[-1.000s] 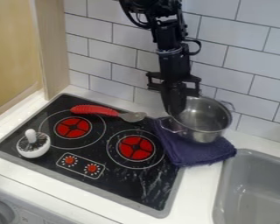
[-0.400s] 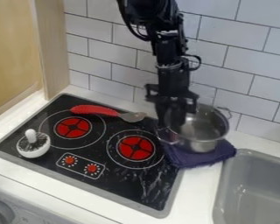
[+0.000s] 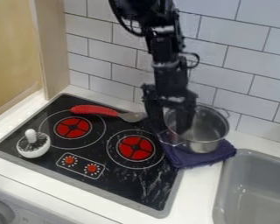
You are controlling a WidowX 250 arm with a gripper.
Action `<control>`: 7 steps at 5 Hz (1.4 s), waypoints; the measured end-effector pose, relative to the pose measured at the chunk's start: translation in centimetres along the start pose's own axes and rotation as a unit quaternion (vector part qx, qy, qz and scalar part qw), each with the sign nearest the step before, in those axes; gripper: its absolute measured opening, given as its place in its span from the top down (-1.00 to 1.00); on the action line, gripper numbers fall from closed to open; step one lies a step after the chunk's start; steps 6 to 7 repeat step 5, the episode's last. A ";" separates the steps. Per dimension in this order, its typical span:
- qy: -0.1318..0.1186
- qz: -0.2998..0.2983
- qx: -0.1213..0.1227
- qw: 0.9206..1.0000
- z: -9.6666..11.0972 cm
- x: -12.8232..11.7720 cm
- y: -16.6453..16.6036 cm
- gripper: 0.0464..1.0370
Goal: Move the silve pot on top of the blue rag beside the right burner
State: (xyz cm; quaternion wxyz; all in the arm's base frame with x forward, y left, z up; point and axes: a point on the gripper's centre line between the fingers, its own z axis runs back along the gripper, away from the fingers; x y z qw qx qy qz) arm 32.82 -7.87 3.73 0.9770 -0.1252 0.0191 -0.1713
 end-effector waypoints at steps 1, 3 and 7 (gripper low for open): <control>-0.020 -0.008 0.004 1.000 1.5 -0.1 -0.4 -0.94; -0.067 -0.011 0.027 0.997 5.2 -1.3 -1.0 -0.92; -0.068 -0.011 0.027 0.997 5.2 -1.4 -1.0 -0.92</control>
